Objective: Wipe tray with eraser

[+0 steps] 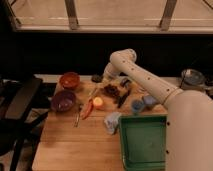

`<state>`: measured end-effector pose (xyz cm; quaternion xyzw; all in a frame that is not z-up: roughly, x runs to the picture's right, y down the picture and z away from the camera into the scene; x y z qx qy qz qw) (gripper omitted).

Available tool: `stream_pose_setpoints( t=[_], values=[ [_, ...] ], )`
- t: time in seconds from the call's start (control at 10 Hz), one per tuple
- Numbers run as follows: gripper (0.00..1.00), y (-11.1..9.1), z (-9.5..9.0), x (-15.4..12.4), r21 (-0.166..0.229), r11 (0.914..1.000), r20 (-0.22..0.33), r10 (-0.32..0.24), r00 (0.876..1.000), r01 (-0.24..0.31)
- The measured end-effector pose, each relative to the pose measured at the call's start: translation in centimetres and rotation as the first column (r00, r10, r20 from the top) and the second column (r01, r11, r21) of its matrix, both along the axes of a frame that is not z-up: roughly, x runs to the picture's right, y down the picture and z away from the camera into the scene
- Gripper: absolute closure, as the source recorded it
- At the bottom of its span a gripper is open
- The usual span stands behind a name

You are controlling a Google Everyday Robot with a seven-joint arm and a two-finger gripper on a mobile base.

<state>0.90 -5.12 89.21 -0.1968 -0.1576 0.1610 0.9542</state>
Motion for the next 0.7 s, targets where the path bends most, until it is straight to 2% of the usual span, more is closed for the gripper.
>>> stream_pose_setpoints(
  t=[0.2, 0.3, 0.4, 0.6, 0.7],
  values=[
    [0.38, 0.3, -0.9, 0.6, -0.001, 1.0, -0.015, -0.004, 1.0, 0.004],
    [0.38, 0.5, -1.4, 0.8, 0.0, 1.0, -0.023, -0.008, 1.0, 0.008],
    [0.42, 0.7, -1.8, 1.0, 0.0, 0.9999, -0.03, -0.01, 0.999, 0.01],
    [0.63, 0.9, -2.8, 1.9, 0.002, 0.9999, -0.056, -0.012, 0.998, 0.012],
    [0.69, 1.0, -3.2, 2.3, 0.002, 1.0, -0.064, -0.009, 0.998, 0.009]
  ],
)
